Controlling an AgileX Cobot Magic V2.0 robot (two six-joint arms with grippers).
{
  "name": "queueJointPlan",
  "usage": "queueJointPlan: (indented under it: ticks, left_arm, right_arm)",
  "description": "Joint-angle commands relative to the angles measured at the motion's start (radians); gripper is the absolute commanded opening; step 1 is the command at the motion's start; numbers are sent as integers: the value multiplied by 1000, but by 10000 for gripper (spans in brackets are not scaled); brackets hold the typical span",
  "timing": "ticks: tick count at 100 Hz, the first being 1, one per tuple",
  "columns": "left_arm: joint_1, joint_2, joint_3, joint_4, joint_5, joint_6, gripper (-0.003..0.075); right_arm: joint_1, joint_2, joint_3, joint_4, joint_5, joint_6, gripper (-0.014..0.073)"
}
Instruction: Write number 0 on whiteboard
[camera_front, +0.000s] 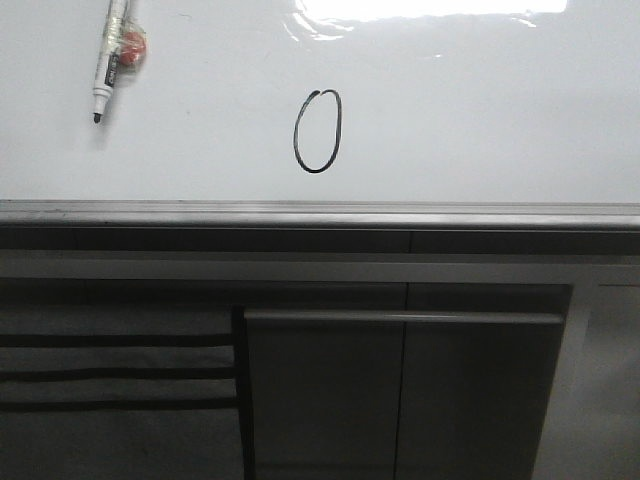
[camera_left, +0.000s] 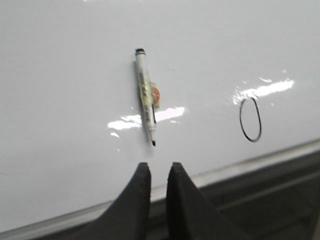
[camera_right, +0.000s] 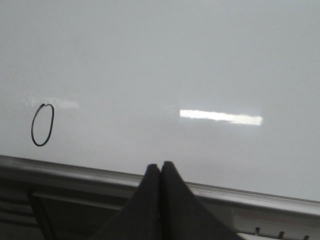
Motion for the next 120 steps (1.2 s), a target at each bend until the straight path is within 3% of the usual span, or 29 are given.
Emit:
queueJointPlan:
  ticks: [1, 18, 54, 97, 120]
  left_arm:
    - [0, -18, 50, -72, -249, -14, -20]
    - [0, -16, 129, -145, -302, -14, -20]
    - [0, -22, 232, -145, -302, -14, -20]
    - [119, -408, 457, -100, -305, -4, -20]
    - [117, -420, 454, -65, -279, -15, -20]
  right_arm:
    - [-5, -13, 47, 62, -163, 42, -73]
    - [-5, -11, 166, 248, -202, 83, -73]
    - [-5, -11, 319, 248, -188, 83, -73]
    - [-5, -11, 343, 248, -186, 83, -73]
    - [-5, -11, 343, 248, -186, 83, -73]
